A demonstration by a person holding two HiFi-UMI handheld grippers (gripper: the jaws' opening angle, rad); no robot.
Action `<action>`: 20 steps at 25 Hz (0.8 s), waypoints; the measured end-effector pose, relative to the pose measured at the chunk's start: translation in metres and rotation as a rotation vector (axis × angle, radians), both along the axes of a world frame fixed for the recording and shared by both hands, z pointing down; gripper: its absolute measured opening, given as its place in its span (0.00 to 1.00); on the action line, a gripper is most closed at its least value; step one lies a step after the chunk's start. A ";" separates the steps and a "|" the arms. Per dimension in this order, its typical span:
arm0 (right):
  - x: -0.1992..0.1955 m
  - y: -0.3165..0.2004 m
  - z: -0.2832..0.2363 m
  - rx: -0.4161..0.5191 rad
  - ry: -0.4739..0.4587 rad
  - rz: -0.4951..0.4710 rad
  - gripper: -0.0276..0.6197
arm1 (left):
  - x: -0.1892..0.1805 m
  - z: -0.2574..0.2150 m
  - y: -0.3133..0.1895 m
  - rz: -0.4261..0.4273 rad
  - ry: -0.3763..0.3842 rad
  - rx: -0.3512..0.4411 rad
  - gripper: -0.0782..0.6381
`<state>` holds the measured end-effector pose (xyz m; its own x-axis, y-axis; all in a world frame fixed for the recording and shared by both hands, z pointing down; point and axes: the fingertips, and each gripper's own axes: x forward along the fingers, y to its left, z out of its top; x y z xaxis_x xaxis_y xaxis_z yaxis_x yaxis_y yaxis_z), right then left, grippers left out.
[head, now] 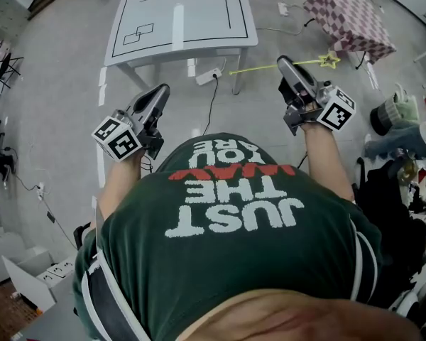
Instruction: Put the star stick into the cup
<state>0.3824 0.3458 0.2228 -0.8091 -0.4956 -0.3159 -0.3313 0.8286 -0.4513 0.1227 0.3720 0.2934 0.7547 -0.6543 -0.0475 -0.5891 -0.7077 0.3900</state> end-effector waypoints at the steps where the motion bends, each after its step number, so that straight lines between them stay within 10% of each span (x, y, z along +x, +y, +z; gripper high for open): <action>1: 0.000 -0.001 0.001 -0.001 -0.001 0.000 0.11 | 0.000 0.001 -0.001 0.000 0.001 0.000 0.12; 9: -0.030 -0.047 0.006 -0.009 0.026 0.019 0.11 | -0.034 0.014 -0.050 -0.004 0.029 -0.032 0.12; 20: -0.182 -0.226 0.007 -0.019 0.053 0.072 0.11 | -0.167 0.030 -0.251 0.104 0.080 -0.032 0.12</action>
<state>0.2008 0.1197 0.2295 -0.7863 -0.5590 -0.2632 -0.4140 0.7929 -0.4471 -0.0440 0.1210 0.3232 0.8134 -0.5746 -0.0911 -0.4789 -0.7502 0.4560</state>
